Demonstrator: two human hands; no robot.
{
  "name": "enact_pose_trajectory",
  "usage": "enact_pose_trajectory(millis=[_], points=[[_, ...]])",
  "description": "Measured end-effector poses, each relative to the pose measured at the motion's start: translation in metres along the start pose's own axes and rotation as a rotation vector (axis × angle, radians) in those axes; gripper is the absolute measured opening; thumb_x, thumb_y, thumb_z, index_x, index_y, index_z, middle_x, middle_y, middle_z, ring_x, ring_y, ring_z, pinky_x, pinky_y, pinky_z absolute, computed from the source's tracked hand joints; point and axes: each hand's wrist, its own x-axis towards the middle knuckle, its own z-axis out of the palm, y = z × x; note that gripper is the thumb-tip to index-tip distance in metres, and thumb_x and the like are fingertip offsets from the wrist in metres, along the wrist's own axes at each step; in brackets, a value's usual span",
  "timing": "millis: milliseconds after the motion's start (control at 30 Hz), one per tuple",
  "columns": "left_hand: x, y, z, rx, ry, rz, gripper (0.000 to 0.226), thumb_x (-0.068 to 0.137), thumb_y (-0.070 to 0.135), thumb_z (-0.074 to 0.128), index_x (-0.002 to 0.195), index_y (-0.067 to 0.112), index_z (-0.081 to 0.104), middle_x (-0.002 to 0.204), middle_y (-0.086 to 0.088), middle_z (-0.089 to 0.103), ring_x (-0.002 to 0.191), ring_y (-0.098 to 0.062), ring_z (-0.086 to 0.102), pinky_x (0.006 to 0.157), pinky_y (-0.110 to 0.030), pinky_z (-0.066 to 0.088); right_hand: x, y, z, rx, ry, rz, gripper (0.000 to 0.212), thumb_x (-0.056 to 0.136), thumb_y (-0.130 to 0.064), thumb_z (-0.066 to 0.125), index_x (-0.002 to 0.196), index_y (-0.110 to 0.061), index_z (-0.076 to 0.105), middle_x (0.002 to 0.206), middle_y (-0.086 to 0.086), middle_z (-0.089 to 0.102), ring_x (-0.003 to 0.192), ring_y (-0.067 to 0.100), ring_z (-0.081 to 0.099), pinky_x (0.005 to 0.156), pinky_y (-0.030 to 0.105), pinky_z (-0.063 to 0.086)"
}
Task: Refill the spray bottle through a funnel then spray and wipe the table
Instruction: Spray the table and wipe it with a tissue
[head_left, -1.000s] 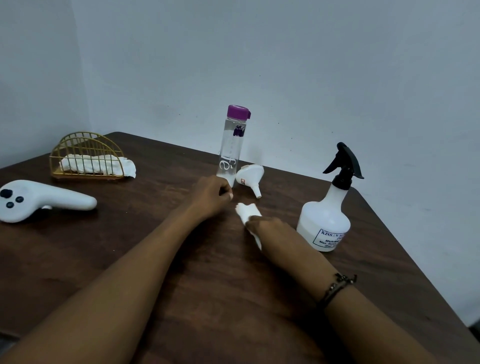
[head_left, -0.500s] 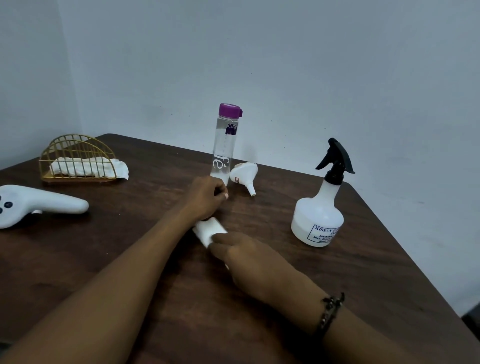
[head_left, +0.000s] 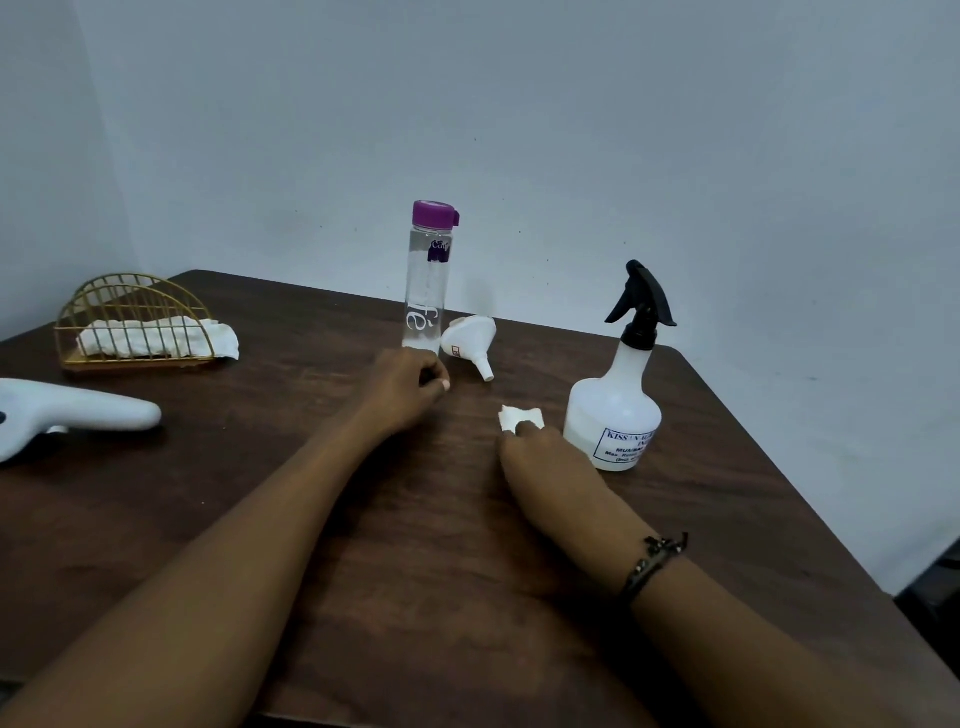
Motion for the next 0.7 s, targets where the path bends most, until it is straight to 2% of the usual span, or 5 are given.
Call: enact_pose_trajectory(millis=[233, 367, 467, 567, 700], points=[[-0.008, 0.014, 0.007, 0.021, -0.063, 0.055, 0.007, 0.087, 0.016, 0.068, 0.087, 0.015, 0.074, 0.082, 0.003, 0.069, 0.074, -0.012, 0.058, 0.061, -0.015, 0.039, -0.036, -0.028, -0.006, 0.002, 0.136, -0.262, 0.036, 0.096, -0.005, 0.050, 0.132, -0.004, 0.048, 0.122, 0.013, 0.052, 0.108, 0.034, 0.052, 0.066, 0.040, 0.042], [-0.009, 0.017, 0.009, 0.017, -0.067, 0.090, 0.007, 0.088, 0.014, 0.067, 0.087, 0.012, 0.074, 0.081, -0.001, 0.069, 0.066, -0.003, 0.051, 0.056, -0.008, 0.032, -0.038, -0.023, -0.002, 0.334, 0.127, -0.449, 0.022, 0.089, -0.006, 0.055, 0.105, -0.004, 0.070, 0.102, 0.016, 0.069, 0.091, 0.035, 0.065, 0.079, 0.034, 0.051], [-0.011, 0.020, 0.009, 0.004, -0.065, 0.122, 0.006, 0.088, 0.014, 0.068, 0.088, 0.012, 0.074, 0.080, 0.002, 0.068, 0.066, -0.003, 0.052, 0.059, -0.008, 0.034, -0.039, -0.008, -0.014, 0.476, 0.194, -0.362, 0.024, 0.082, 0.001, 0.056, 0.096, -0.007, 0.075, 0.094, 0.008, 0.074, 0.086, 0.019, 0.066, 0.074, 0.014, 0.038], [-0.012, 0.021, 0.011, -0.028, -0.076, 0.151, 0.006, 0.086, 0.015, 0.070, 0.083, 0.018, 0.073, 0.079, 0.008, 0.069, 0.065, 0.001, 0.055, 0.061, -0.019, 0.037, -0.041, 0.011, -0.022, 0.620, 0.329, -0.238, 0.025, 0.079, 0.003, 0.056, 0.092, -0.009, 0.074, 0.090, 0.000, 0.073, 0.083, 0.008, 0.063, 0.073, 0.009, 0.042], [-0.018, 0.033, 0.013, -0.069, -0.151, 0.202, 0.009, 0.087, 0.011, 0.068, 0.084, 0.019, 0.072, 0.080, 0.010, 0.069, 0.072, 0.000, 0.060, 0.063, -0.017, 0.040, -0.047, 0.034, -0.024, 0.728, 0.428, -0.078, 0.022, 0.082, 0.004, 0.058, 0.092, -0.011, 0.071, 0.087, -0.009, 0.067, 0.080, -0.006, 0.060, 0.069, 0.005, 0.042]])
